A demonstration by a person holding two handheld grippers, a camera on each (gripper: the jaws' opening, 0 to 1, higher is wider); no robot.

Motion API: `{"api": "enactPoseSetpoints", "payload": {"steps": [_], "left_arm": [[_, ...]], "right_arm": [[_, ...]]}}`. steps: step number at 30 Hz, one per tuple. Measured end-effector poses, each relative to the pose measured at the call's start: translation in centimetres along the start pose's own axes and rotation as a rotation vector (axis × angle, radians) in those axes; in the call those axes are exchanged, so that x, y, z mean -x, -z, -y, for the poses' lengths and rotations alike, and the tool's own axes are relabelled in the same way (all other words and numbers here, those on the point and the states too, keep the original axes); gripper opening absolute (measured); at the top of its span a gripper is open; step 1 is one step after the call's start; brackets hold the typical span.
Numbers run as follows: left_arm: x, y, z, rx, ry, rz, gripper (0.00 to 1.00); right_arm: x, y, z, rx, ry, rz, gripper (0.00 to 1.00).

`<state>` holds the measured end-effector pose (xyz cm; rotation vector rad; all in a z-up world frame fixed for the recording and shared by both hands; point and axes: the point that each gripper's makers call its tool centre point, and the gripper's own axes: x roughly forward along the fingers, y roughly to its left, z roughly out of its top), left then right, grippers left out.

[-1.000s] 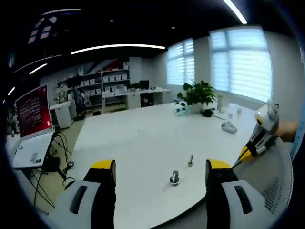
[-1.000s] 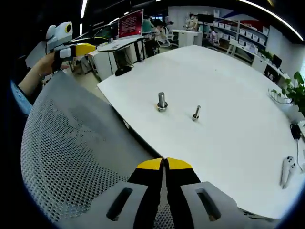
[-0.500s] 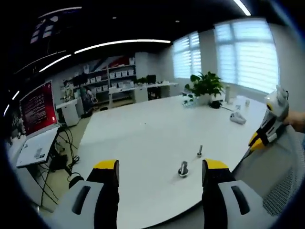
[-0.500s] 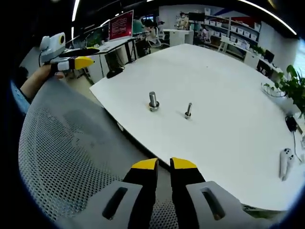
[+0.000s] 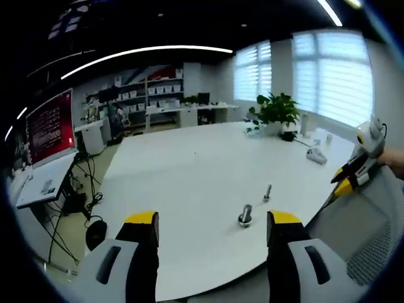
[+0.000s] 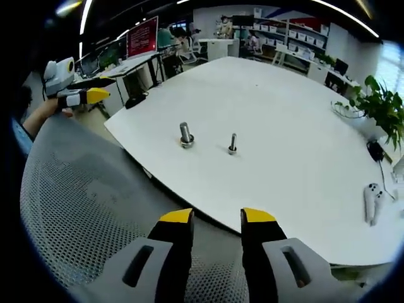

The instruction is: Place the washer onto the threaded stud by aligning its center hole with the stud, sliding it down to the base, and recovering from edge contact or off-axis alignment until the washer reaches the visible bottom stop.

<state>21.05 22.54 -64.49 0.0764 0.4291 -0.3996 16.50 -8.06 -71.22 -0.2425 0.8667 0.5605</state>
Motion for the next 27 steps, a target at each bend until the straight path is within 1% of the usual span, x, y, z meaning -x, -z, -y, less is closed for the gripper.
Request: {"api": "enactPoseSetpoints", "payload": {"steps": [3, 13, 21, 23, 25, 27], "left_arm": [[-0.1, 0.2, 0.0, 0.000, 0.001, -0.014, 0.66], [-0.2, 0.6, -0.1, -0.009, 0.006, -0.020, 0.65], [0.0, 0.3, -0.1, 0.000, 0.001, -0.007, 0.65], [0.1, 0.2, 0.0, 0.009, 0.003, -0.001, 0.65], [0.2, 0.2, 0.2, 0.012, 0.007, -0.003, 0.65], [0.3, 0.2, 0.4, 0.002, 0.007, -0.001, 0.65]], "right_arm": [[-0.1, -0.1, 0.0, 0.002, 0.001, -0.001, 0.32], [0.0, 0.0, 0.1, -0.002, 0.006, -0.002, 0.31], [0.0, 0.3, 0.1, -0.009, 0.005, -0.014, 0.30], [0.0, 0.4, -0.1, -0.034, -0.003, -0.015, 0.30], [-0.1, 1.0, -0.3, -0.057, -0.018, -0.039, 0.30], [-0.1, 1.1, -0.2, -0.047, -0.011, -0.050, 0.30]]}}
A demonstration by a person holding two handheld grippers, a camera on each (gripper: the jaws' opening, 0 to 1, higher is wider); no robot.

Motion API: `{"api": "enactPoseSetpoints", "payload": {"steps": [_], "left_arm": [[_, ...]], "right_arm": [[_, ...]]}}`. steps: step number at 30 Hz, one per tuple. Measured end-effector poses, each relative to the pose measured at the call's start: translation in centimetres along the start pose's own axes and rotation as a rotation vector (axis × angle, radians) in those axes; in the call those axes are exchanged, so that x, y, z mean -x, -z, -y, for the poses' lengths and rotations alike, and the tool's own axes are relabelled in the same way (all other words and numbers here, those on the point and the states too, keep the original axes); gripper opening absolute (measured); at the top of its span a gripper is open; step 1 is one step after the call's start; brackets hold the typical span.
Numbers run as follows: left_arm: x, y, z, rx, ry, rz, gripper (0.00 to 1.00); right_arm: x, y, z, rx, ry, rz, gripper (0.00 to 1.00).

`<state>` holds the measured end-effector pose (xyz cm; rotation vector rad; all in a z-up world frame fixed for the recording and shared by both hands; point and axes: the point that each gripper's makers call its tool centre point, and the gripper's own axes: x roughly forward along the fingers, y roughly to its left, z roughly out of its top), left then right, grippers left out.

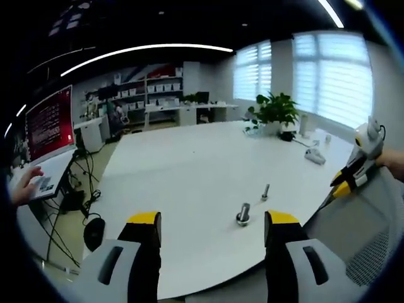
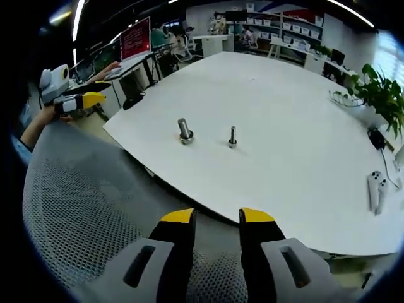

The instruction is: Place the washer onto the threaded stud by aligning its center hole with the stud, sliding it down to the base, and recovering from edge contact or off-axis alignment until the washer reaches the visible bottom stop.

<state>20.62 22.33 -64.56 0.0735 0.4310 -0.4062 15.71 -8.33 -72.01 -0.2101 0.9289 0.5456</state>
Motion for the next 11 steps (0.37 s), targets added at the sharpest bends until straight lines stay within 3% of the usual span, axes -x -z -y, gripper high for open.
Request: {"api": "enactPoseSetpoints", "payload": {"steps": [11], "left_arm": [[0.24, -0.12, 0.63, -0.007, 0.019, 0.006, 0.65]], "right_arm": [[0.12, 0.47, 0.01, -0.053, 0.002, -0.006, 0.29]]}}
